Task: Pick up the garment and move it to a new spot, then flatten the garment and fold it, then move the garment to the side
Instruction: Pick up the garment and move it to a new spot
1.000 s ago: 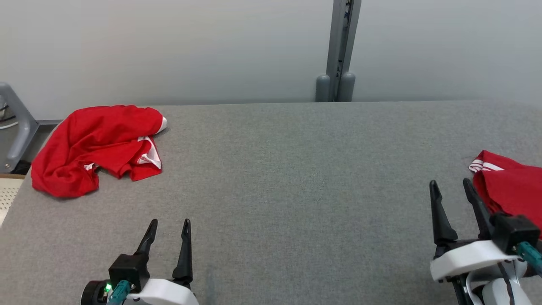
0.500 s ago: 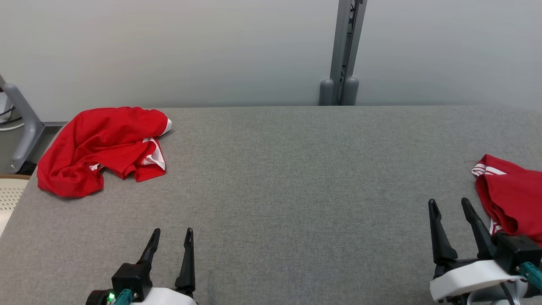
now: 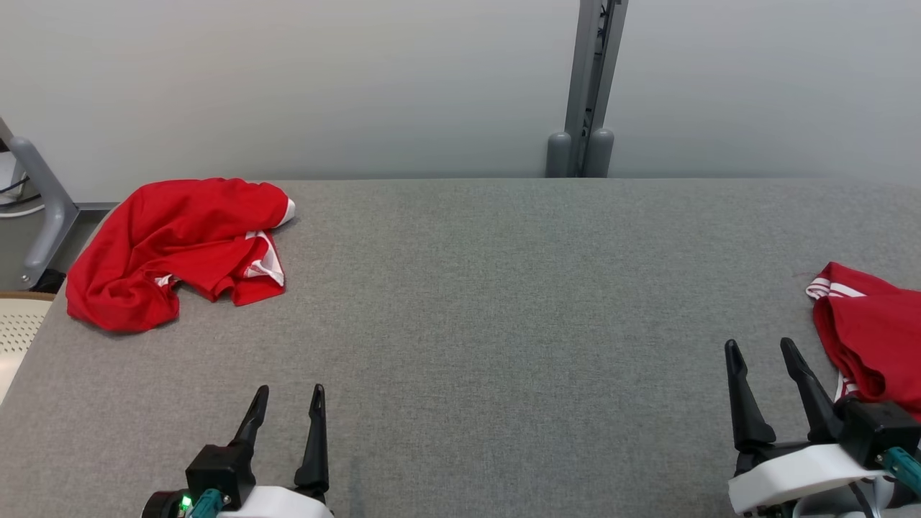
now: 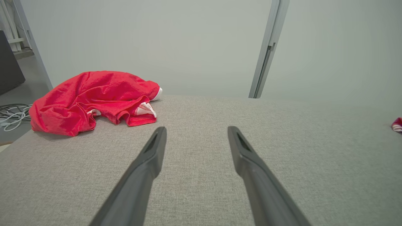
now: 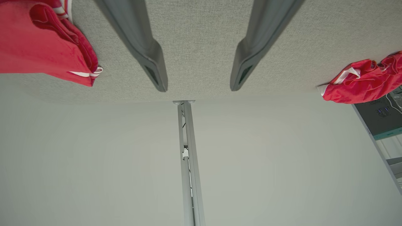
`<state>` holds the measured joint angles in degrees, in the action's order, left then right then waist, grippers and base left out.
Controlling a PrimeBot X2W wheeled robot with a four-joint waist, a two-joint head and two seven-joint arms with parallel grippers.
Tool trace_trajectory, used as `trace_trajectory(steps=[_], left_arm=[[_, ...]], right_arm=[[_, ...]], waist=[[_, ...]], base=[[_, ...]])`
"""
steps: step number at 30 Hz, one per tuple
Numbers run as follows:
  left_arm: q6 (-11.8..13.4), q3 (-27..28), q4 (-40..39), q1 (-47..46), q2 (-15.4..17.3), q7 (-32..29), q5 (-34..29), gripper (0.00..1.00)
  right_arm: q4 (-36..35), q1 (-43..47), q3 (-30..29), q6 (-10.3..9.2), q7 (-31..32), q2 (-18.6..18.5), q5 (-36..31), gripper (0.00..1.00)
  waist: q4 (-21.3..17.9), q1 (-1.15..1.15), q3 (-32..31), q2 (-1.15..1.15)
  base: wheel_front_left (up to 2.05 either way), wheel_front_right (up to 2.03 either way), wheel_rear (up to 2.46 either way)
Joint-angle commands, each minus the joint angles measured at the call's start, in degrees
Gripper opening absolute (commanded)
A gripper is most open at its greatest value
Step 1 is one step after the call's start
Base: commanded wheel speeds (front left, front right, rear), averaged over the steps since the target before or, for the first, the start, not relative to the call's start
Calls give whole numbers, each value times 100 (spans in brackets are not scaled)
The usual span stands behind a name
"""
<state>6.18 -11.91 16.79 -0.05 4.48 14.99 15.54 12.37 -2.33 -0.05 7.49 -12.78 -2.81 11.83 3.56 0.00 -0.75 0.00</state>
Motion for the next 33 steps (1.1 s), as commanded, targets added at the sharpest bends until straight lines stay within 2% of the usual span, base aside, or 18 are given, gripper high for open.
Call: trace_trajectory(steps=[1, 7, 13, 16, 17, 25, 33], left_arm=[[10, 32, -17, -54, 11, 25, -51, 100], [-6, 47, -30, -75, 6, 25, -59, 100], [10, 106, -86, -178, 6, 25, -70, 100], [7, 121, -109, -211, -2, 25, -87, 100], [2, 133, -127, -242, -7, 25, -91, 100], [-2, 237, -186, -230, -46, 25, -86, 100], [-33, 313, -243, -134, -80, 26, -104, 100]], right_arm=[[-22, 53, -14, 1, 9, -22, 33, 100], [-35, 56, -18, 1, -14, -22, 55, 100], [-69, 37, 24, 1, 13, -21, 32, 100], [-110, 19, 55, 1, 19, -23, 16, 100], [-140, -2, 75, 1, 31, -23, 8, 100], [-244, -89, 178, 1, 87, -23, -46, 100], [-304, -189, 273, 1, 150, -24, -49, 100]], waist=[[12, 0, 5, 0], [99, 0, 20, 0], [440, 0, 54, 0], [747, 0, 78, 0], [981, 0, 101, 0], [1989, 0, 200, 0], [2587, 0, 318, 0]], base=[[0, 0, 0], [0, 0, 0], [0, 0, 0], [0, 0, 0], [0, 0, 0], [0, 0, 0], [0, 0, 0]])
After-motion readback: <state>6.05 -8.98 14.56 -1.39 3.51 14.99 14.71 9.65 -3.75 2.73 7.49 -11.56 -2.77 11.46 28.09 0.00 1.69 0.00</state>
